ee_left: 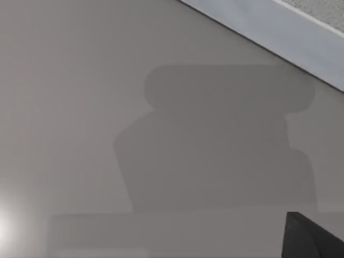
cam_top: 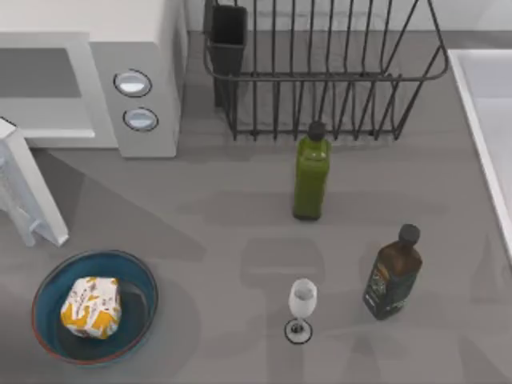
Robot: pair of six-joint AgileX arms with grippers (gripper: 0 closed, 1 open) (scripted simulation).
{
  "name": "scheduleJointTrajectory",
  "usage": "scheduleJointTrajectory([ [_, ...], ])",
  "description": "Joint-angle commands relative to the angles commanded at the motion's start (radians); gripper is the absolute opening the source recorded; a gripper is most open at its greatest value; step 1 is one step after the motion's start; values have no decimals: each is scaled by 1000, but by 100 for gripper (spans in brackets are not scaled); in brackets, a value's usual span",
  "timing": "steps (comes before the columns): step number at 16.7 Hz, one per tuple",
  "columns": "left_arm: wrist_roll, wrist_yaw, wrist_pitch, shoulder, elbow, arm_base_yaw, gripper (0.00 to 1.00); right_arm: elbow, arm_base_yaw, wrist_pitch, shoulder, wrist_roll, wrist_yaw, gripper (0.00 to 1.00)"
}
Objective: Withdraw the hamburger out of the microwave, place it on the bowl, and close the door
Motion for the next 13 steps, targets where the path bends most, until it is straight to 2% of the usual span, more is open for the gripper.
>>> scheduleJointTrajectory([
  [7,-262,-230,15,-139,-86,-358,0,0,0,0,0,0,0,100],
  [9,-298,-263,17,-160,-99,-395,0,0,0,0,0,0,0,100],
  [13,-300,-261,17,-158,-96,-395,0,0,0,0,0,0,0,100],
])
